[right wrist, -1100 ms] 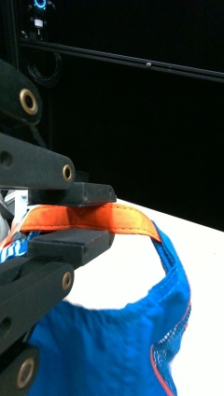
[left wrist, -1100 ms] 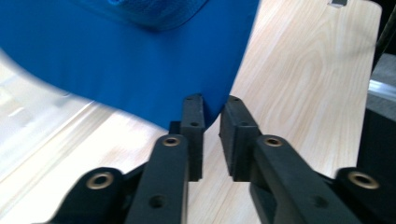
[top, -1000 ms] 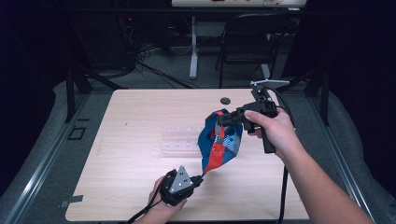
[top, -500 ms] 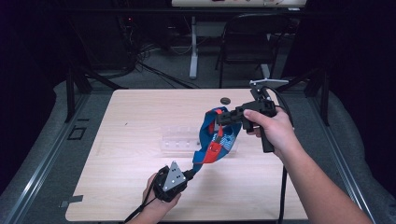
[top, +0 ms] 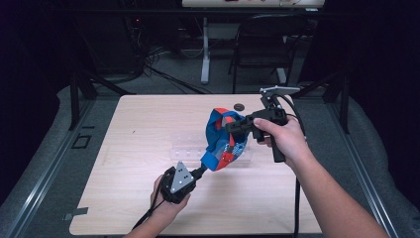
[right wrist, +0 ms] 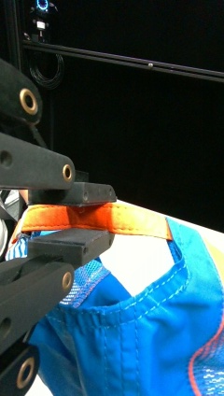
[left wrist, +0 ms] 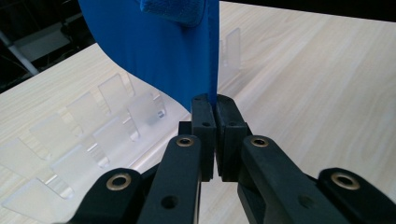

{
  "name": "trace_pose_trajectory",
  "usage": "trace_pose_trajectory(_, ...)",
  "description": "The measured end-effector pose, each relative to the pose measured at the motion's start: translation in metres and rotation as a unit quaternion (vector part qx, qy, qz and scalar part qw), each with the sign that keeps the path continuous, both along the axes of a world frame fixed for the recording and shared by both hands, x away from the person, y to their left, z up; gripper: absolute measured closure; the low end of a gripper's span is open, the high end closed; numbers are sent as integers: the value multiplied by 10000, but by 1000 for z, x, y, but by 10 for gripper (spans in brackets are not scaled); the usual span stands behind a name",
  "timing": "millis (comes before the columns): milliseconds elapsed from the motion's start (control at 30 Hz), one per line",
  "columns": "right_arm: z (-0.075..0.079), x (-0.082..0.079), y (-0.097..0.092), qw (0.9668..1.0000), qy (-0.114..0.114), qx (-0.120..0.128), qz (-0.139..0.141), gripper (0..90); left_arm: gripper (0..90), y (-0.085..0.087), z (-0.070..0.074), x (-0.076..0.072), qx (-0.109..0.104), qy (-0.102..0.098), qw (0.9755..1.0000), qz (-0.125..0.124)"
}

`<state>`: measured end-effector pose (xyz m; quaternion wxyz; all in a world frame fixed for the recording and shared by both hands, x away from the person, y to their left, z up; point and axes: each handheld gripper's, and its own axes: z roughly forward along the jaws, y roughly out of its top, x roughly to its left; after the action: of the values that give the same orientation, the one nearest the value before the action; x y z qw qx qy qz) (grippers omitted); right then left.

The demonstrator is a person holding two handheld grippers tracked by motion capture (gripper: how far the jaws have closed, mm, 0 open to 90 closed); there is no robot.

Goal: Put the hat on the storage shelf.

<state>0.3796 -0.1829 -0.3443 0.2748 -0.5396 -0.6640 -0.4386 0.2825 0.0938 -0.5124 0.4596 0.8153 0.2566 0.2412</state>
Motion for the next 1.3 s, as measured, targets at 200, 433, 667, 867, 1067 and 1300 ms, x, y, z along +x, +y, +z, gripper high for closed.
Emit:
trace_pose_trajectory(200, -7, 7, 2, 10000, 66, -8, -9, 781, 884, -1, -1, 10, -65, -11, 10000, 43)
trace_pose_trajectory(433, -13, 14, 4, 9999, 71, -40, -91, 780, 884, -2, -4, 20, -80, -43, 9999, 72)
trace_pose_trajectory(667, -23, 22, 2, 9998, 183, -36, -92, 780, 884, -5, -9, 28, -121, -12, 9998, 129)
trace_pose_trajectory(867, -29, 26, -1, 9996, 225, -20, -174, 780, 884, -6, -11, 34, -105, -27, 9998, 155)
trace_pose_trajectory(1067, -32, 29, -1, 9994, 262, -18, -202, 780, 884, -5, -16, 39, -145, 28, 9998, 149)
trace_pose_trajectory(1300, -37, 30, 1, 9994, 296, 5, -189, 780, 884, -1, -23, 43, -179, 15, 9998, 55)
